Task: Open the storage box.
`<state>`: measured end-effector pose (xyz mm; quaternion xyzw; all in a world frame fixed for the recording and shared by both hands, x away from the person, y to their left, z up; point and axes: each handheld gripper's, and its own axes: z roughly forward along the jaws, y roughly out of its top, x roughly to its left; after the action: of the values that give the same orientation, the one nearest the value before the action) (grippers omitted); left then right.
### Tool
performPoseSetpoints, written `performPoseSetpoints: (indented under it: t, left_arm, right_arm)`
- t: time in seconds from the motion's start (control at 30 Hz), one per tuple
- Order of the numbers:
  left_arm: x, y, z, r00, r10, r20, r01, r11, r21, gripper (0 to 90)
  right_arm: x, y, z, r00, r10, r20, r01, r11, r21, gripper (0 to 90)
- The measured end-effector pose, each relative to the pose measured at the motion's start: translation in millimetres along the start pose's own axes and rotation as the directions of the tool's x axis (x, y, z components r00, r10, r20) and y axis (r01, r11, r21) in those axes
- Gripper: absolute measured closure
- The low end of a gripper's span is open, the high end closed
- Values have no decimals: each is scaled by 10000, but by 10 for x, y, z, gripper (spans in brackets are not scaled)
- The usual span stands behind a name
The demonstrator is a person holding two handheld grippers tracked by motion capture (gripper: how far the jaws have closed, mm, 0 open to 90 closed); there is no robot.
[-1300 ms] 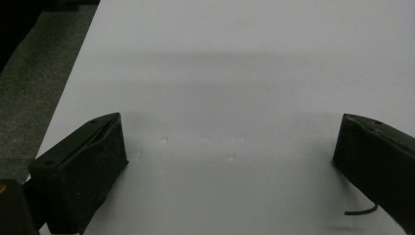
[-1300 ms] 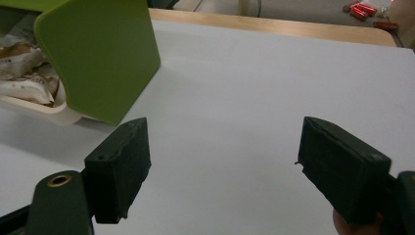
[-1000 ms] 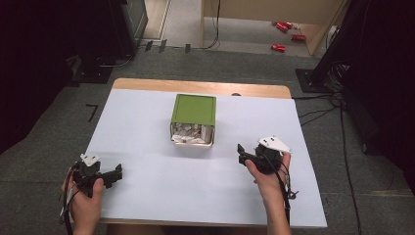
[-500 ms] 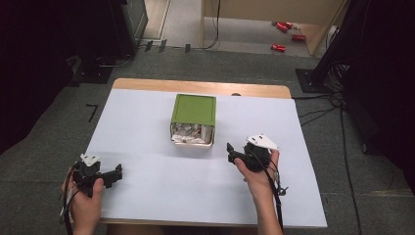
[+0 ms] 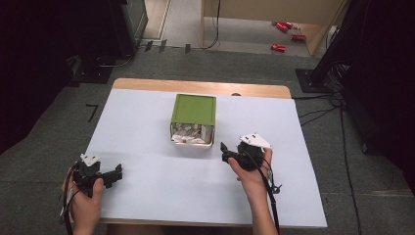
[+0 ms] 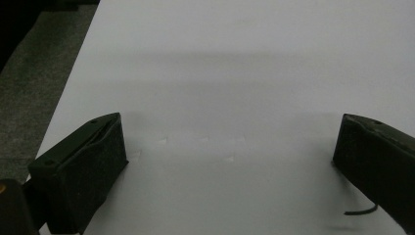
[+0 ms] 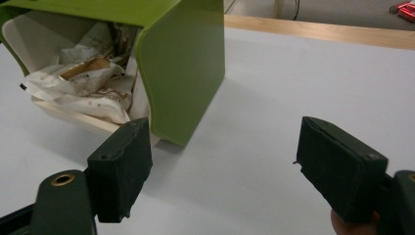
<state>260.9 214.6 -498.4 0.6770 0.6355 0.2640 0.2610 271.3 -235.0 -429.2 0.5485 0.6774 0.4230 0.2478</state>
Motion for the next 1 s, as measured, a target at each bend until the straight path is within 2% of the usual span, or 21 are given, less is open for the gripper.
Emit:
performPoseSetpoints:
  t: [0.2, 0.43, 0.83, 0.9, 1.0]
  left_arm:
    - [0, 0, 0, 10000, -1, 2, 1, 10000, 3, 0]
    - [0, 1, 0, 10000, -1, 2, 1, 10000, 5, 0]
    - [0, 1, 0, 10000, 3, 0, -3, 10000, 10, 0]
    - [0, 1, 1, 10000, -1, 2, 1, 10000, 14, 0]
    - [0, 1, 1, 10000, 1, 2, -1, 10000, 15, 0]
  right_arm:
    - [52, 5, 40, 10000, 63, -53, -63, 10000, -18, 239]
    - [104, 24, 63, 9994, 328, -66, -330, 9987, -384, 366]
    - [235, 47, 133, 9999, 122, -27, -124, 9986, -510, 390]
    - [284, 44, 151, 10000, 13, -51, -16, 9978, -666, 432]
    - [322, 46, 179, 10000, -52, -82, 46, 9976, -685, 446]
